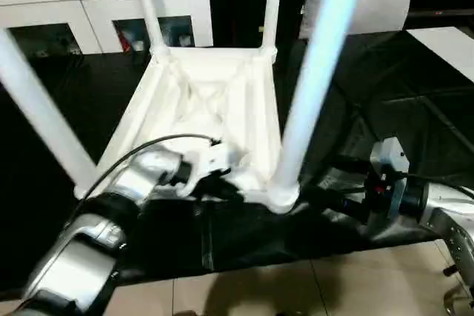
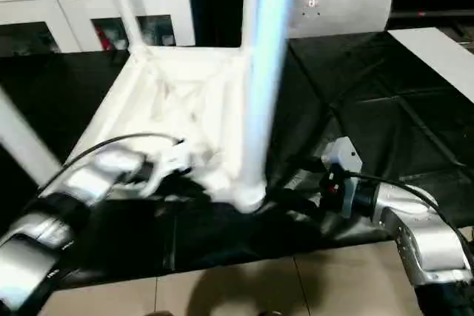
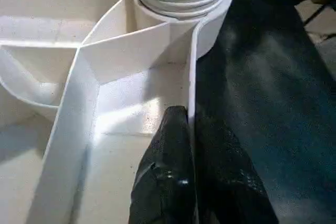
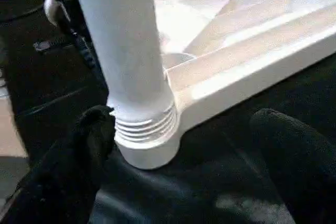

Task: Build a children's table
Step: Rotate table base, then rotate leg to tighten

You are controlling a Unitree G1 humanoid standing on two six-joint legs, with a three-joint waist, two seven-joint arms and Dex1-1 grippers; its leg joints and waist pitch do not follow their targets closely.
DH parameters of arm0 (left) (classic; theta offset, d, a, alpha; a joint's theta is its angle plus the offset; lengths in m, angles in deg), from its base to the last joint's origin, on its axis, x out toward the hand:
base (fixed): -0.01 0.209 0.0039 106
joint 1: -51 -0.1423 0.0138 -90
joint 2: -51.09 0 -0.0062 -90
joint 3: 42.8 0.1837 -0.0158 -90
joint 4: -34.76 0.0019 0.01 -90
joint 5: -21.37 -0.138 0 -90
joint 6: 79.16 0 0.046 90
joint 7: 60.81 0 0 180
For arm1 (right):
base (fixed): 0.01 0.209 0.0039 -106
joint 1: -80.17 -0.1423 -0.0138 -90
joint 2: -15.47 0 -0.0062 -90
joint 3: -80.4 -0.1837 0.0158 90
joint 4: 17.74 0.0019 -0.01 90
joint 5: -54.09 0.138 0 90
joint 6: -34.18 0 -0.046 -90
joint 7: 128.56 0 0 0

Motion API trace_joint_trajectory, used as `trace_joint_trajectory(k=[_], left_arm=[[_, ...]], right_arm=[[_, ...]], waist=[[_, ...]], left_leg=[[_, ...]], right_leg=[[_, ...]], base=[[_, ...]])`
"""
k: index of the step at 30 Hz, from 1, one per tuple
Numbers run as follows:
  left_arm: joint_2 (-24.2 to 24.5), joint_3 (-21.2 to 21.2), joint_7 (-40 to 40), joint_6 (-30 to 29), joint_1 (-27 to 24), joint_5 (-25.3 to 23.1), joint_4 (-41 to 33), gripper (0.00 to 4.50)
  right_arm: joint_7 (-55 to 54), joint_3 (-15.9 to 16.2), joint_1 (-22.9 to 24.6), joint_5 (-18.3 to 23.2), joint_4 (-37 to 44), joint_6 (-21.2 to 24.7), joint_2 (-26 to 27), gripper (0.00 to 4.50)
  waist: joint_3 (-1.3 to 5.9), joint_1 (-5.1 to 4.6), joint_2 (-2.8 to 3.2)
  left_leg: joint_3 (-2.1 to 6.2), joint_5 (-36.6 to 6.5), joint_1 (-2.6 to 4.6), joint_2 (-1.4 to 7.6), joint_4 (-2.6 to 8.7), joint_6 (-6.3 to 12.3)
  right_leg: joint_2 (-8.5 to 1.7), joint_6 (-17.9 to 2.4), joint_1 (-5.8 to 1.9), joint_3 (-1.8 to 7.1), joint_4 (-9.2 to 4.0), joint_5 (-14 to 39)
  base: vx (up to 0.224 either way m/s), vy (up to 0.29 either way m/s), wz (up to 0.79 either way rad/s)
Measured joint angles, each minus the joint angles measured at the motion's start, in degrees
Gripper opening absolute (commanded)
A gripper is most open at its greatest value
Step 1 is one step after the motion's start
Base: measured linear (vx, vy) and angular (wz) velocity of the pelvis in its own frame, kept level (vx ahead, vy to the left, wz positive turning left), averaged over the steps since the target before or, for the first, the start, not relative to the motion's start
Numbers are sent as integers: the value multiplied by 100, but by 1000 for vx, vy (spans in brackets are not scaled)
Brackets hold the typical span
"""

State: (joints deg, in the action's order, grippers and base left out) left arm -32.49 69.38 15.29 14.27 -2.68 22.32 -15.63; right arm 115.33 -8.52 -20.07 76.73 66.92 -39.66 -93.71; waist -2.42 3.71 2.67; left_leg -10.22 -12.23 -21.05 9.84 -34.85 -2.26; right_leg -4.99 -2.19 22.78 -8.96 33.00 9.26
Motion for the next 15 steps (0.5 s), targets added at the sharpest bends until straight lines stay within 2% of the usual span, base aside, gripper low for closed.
trace_joint_trajectory(k=[5,9,15], left_arm=[[121,14,-71,-290,-470,-47,-925,0],[81,83,-205,-360,-531,-87,-1133,0],[74,120,-263,-573,-605,-136,-1415,0]], right_arm=[[800,434,-495,21,-342,-41,20,382],[1215,727,-979,-24,-836,-68,168,347],[1644,1043,-1503,-258,-1589,-125,400,293]], waist=[[0,24,0],[-1,88,0],[-3,131,-2]], left_leg=[[-1,1,5,1,-6,-2],[-1,2,6,2,-21,-3],[-1,11,-1,3,-23,17]], right_leg=[[0,-7,2,2,6,-4],[0,-17,8,2,10,-15],[0,-31,18,3,13,-23]], base=[[0,0,0],[0,0,0],[0,0,0]])
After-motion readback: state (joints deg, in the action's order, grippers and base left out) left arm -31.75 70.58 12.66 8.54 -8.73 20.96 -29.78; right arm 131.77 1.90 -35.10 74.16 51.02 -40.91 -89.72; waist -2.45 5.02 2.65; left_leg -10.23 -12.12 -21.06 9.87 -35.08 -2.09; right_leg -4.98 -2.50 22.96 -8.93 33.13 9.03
